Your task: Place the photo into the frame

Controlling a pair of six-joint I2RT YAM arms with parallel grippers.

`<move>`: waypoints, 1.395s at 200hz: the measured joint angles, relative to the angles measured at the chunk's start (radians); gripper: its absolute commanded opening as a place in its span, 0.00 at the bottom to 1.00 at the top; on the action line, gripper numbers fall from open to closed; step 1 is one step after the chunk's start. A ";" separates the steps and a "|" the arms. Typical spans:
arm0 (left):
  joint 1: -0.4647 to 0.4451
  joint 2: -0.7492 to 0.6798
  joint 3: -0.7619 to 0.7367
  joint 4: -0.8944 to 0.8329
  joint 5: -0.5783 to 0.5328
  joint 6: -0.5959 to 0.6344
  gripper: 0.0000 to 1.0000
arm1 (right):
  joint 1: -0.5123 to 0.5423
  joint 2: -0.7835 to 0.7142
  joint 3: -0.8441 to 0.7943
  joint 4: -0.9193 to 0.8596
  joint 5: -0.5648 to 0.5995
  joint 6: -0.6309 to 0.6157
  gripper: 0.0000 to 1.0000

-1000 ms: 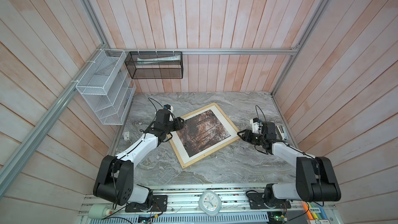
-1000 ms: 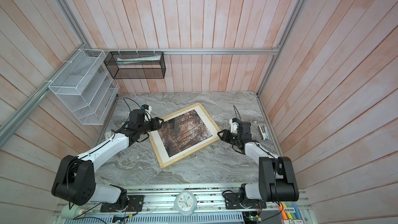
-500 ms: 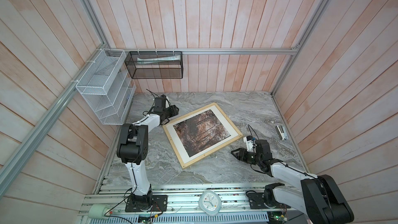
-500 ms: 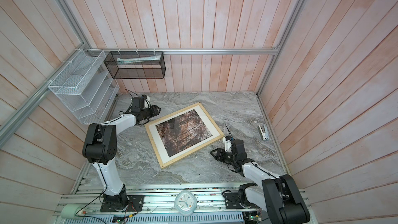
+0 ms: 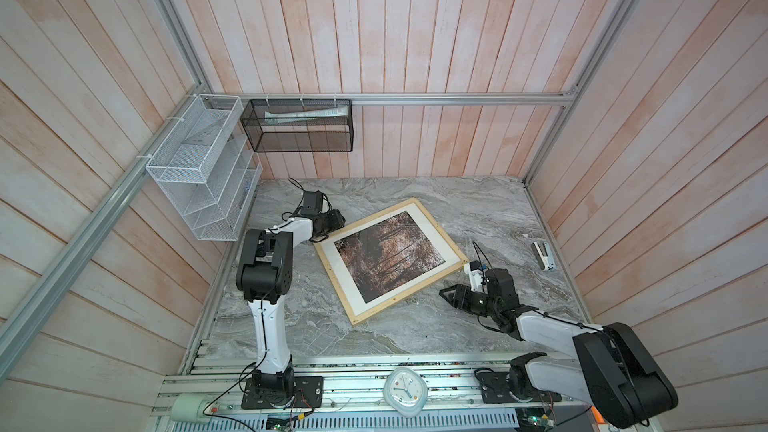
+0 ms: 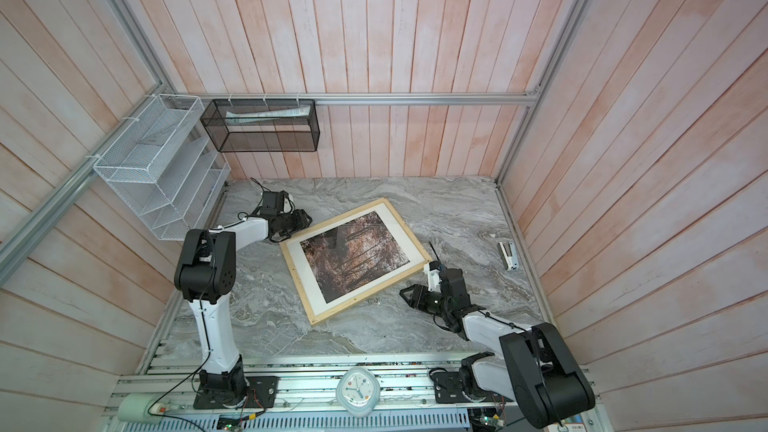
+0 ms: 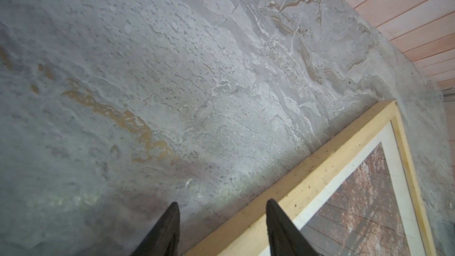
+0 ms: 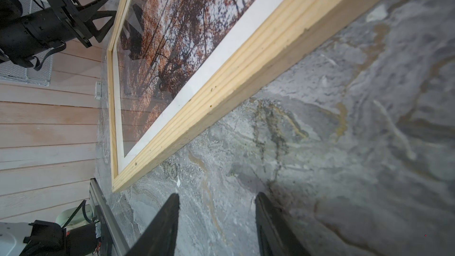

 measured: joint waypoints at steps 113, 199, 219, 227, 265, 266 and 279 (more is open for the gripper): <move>0.006 -0.052 -0.133 0.112 0.053 -0.022 0.55 | 0.006 0.199 0.141 0.051 0.011 -0.026 0.51; -0.006 -0.231 -0.448 0.307 0.111 -0.106 0.55 | -0.108 0.344 0.288 0.024 -0.035 -0.094 0.51; -0.023 -0.282 -0.526 0.338 0.114 -0.122 0.55 | -0.129 0.384 0.340 0.001 -0.036 -0.116 0.51; -0.032 -0.299 -0.554 0.347 0.115 -0.129 0.55 | -0.136 0.401 0.363 -0.011 -0.039 -0.124 0.51; -0.091 -0.360 -0.670 0.410 0.114 -0.163 0.55 | -0.148 0.472 0.456 -0.046 -0.052 -0.152 0.50; -0.094 -0.367 -0.678 0.413 0.113 -0.167 0.55 | -0.149 0.475 0.459 -0.047 -0.053 -0.152 0.50; -0.118 -0.414 -0.739 0.431 0.102 -0.192 0.55 | -0.158 0.522 0.513 -0.045 -0.055 -0.158 0.50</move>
